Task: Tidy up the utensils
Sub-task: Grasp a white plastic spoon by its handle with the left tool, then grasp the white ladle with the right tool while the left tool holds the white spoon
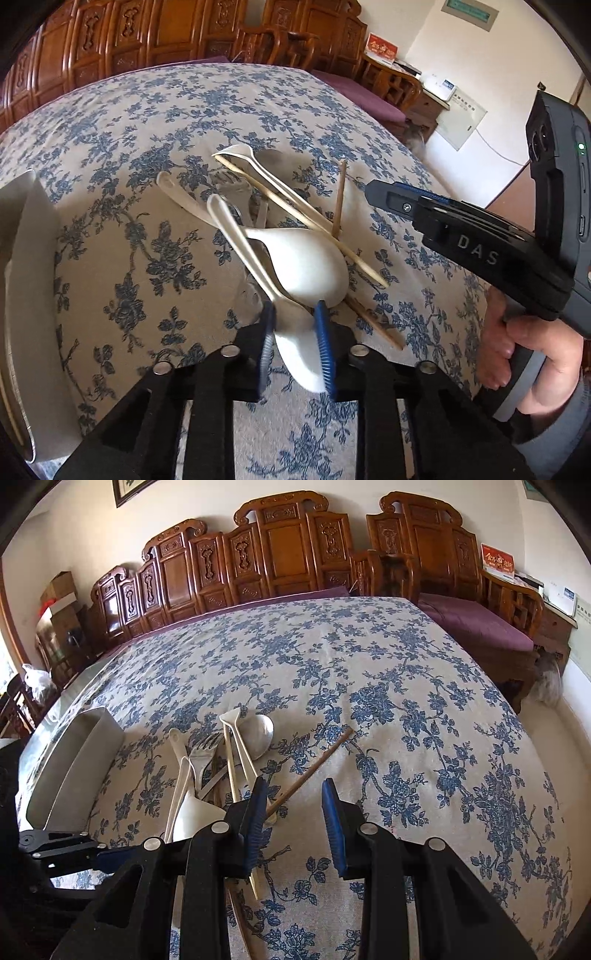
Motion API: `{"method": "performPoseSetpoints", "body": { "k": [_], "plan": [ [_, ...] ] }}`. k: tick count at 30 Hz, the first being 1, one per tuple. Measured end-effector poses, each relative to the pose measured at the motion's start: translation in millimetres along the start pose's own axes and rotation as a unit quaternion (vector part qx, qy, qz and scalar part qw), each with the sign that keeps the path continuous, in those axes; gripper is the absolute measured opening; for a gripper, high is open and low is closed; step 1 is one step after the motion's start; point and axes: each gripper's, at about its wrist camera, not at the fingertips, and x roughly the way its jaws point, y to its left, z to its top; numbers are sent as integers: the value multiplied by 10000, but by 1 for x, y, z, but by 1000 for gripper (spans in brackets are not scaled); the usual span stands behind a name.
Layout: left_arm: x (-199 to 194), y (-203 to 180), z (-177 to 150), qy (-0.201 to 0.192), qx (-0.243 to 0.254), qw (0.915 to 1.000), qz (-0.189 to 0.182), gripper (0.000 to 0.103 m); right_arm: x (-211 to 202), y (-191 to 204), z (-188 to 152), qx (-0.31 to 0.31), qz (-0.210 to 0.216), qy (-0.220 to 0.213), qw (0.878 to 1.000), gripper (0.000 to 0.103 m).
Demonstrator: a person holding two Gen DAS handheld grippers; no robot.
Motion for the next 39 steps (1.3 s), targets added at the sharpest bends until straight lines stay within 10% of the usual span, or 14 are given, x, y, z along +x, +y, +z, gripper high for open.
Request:
{"method": "performPoseSetpoints", "body": {
  "k": [5, 28, 39],
  "plan": [
    [-13, 1, -3, -20, 12, 10000, -19, 3, 2, 3, -1, -50, -1, 38, 10000, 33],
    [-75, 40, 8, -557, -125, 9976, 383, 2, 10, 72, -16, -967, 442, 230, 9941, 33],
    [-81, 42, 7, -639, -84, 9970, 437, 2, 20, 94, -34, -1449, 20, 445, 9884, 53]
  ]
}}
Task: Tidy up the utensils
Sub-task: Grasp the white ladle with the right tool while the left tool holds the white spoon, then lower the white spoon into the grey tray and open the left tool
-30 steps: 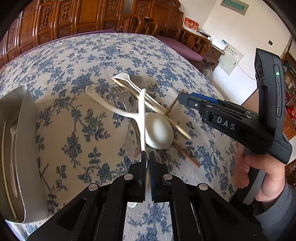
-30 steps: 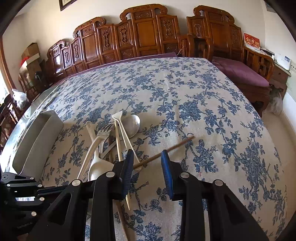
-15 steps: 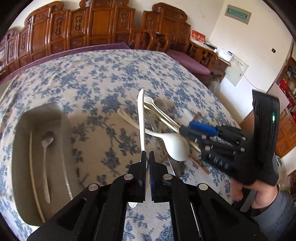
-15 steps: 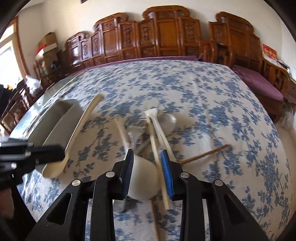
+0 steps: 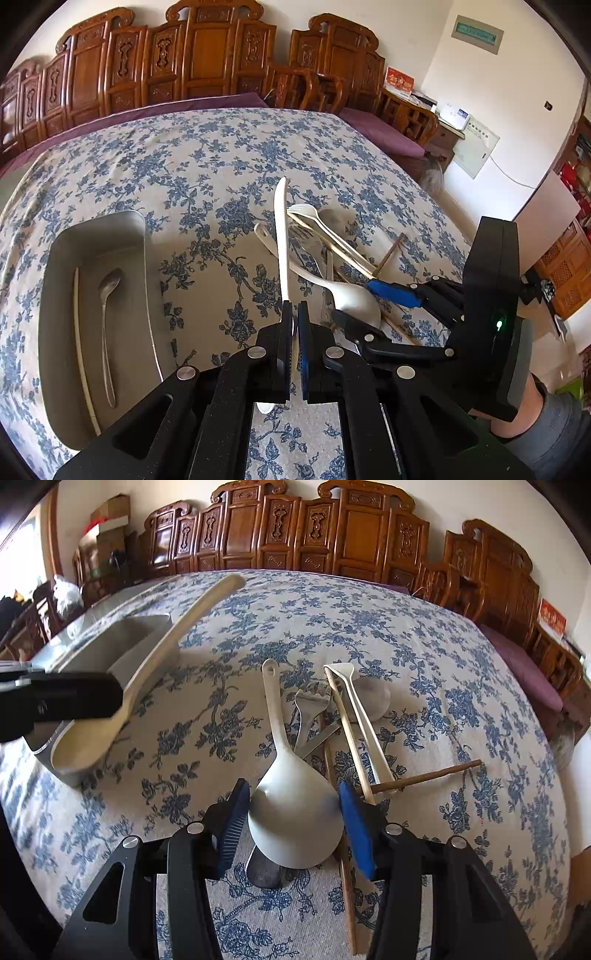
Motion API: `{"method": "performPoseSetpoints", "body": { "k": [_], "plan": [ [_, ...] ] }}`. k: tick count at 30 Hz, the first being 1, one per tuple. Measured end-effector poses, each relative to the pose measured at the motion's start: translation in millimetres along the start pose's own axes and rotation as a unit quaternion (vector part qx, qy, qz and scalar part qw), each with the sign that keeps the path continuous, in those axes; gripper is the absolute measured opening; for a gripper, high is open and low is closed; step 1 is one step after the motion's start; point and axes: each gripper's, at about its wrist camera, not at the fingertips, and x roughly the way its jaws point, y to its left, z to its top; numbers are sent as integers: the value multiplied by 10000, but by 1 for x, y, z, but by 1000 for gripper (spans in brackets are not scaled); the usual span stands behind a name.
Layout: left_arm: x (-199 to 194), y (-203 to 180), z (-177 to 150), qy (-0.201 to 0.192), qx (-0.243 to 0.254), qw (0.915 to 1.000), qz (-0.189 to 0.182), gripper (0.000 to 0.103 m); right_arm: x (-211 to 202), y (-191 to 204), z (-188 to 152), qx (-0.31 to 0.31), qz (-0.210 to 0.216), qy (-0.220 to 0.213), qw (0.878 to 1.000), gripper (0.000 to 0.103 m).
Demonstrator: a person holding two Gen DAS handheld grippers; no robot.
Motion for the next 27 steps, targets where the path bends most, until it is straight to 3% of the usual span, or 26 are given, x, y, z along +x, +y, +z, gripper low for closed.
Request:
{"method": "performPoseSetpoints", "body": {
  "k": [6, 13, 18, 20, 21, 27],
  "plan": [
    [-4, 4, 0, -41, -40, 10000, 5, 2, -5, 4, -5, -156, -160, 32, 9997, 53],
    [-8, 4, 0, -88, -17, 10000, 8, 2, -11, 13, -10, -364, -422, 22, 9984, 65],
    [-12, 7, -1, -124, -44, 9999, 12, 2, -3, 18, -16, -545, -541, 197, 9969, 65],
    [-13, 8, 0, -144, -50, 9999, 7, 2, -4, 14, -15, -448, -503, 219, 9975, 61],
    [-14, 9, 0, -155, -49, 9999, 8, 2, -4, 13, -16, -414, -507, 225, 9976, 53],
    [-18, 10, 0, -182, -55, 9998, 6, 2, -17, 4, -12, -140, -376, 65, 9992, 44]
  ]
}}
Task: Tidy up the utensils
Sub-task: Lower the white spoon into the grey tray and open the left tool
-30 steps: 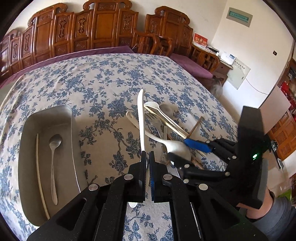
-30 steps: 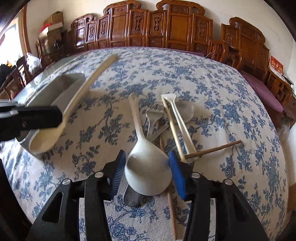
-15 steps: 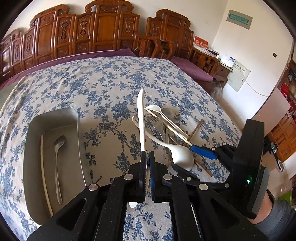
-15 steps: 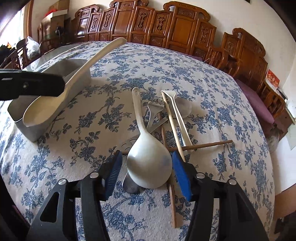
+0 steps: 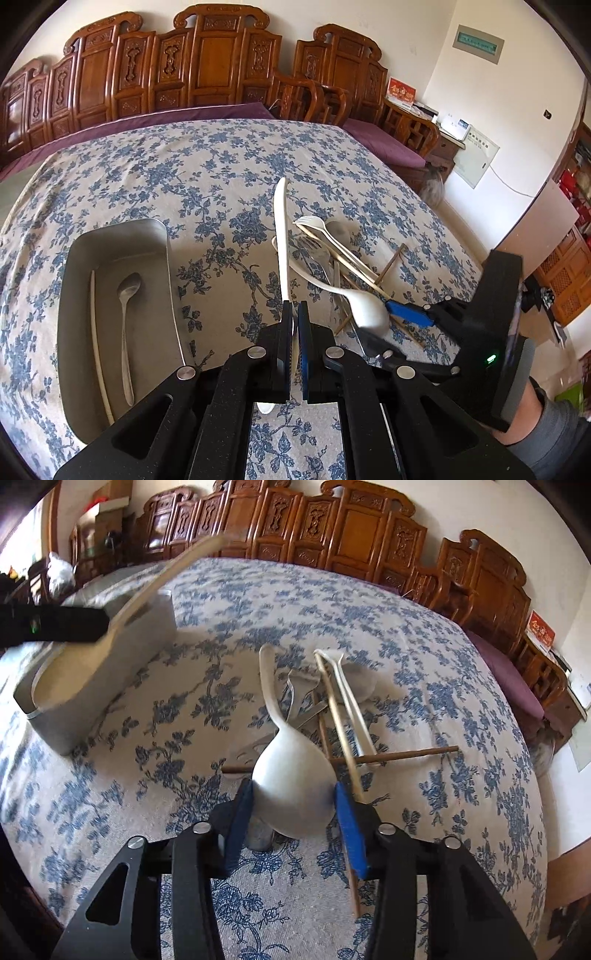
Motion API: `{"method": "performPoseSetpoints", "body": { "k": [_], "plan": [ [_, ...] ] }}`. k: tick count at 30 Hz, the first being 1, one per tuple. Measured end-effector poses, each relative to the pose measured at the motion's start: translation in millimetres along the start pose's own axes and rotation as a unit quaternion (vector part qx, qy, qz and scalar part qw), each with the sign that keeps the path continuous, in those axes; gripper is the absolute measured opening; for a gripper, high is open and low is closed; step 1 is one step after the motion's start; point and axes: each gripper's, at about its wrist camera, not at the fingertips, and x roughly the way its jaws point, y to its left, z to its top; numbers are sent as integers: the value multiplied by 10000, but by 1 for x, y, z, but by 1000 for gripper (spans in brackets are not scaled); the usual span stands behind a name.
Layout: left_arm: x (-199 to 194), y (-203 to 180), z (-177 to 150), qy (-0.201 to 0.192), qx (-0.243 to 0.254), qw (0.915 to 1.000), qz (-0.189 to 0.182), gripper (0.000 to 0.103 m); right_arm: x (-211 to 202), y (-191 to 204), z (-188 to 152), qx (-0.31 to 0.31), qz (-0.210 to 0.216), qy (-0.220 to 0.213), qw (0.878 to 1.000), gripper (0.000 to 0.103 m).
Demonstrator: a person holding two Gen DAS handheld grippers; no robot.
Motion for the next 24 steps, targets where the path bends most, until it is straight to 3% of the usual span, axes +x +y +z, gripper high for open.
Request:
{"method": "performPoseSetpoints", "body": {
  "k": [4, 11, 15, 24],
  "plan": [
    [-1, 0, 0, -9, 3, 10000, 1, 2, -12, -12, 3, 236, -23, -244, 9994, 31],
    [-3, 2, 0, -25, 10, 10000, 7, 2, -15, -26, 9, 412, -183, -387, 9982, 18],
    [-9, 9, 2, -49, -30, 10000, 44, 2, -15, -34, 11, 510, -233, -382, 9977, 4],
    [-33, 40, 4, -185, -151, 9993, 285, 2, -20, -41, 19, 737, -23, -544, 9958, 4]
  ]
}}
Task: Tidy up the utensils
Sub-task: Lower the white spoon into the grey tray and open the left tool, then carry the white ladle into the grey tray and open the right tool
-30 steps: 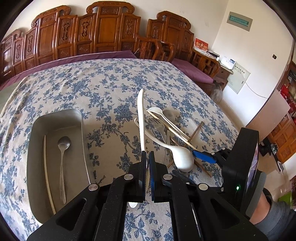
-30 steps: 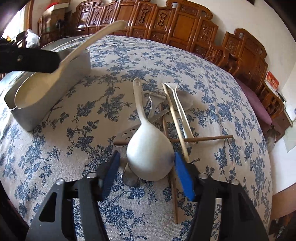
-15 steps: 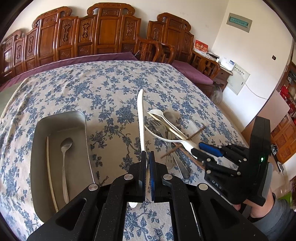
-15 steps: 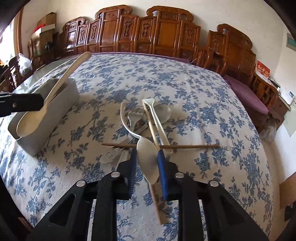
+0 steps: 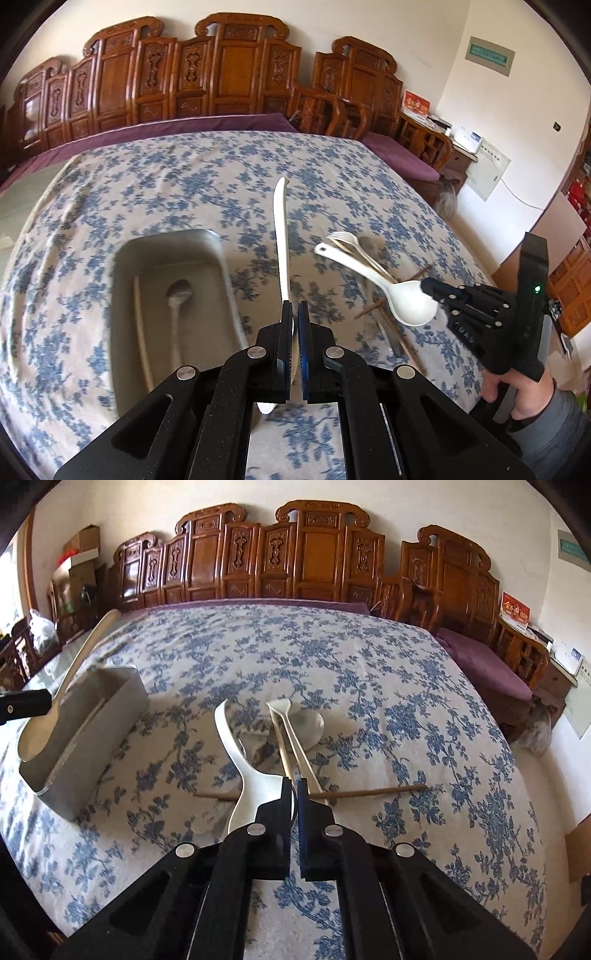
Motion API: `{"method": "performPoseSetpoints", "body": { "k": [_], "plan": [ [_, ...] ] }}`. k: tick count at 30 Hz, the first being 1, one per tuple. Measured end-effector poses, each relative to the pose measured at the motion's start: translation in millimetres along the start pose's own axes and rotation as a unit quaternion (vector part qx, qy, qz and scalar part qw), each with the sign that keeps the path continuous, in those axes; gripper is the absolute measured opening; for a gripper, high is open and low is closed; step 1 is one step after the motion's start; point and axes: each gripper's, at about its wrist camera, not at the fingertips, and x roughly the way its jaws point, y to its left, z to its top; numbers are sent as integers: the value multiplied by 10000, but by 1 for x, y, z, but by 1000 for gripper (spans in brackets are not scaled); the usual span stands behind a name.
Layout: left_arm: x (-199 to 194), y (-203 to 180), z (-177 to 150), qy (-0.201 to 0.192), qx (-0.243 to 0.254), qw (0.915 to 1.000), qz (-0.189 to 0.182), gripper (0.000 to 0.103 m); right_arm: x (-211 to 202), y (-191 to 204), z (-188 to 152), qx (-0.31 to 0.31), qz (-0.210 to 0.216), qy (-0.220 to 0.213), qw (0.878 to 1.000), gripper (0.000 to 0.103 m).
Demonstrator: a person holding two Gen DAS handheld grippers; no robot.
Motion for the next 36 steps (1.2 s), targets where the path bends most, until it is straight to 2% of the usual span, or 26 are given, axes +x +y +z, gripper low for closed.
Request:
{"method": "performPoseSetpoints", "body": {
  "k": [14, 26, 36],
  "plan": [
    [-3, 52, -7, 238, -262, 9984, 446, 2, -9, 29, 12, -14, 464, -335, 9984, 4],
    [41, 79, -24, 870, -502, 9915, 830, 2, -9, 39, 10, -118, 529, -327, 9980, 4],
    [46, 91, -26, 942, -626, 9887, 980, 3, -12, 40, 9, -100, 568, -351, 9977, 4]
  ]
}}
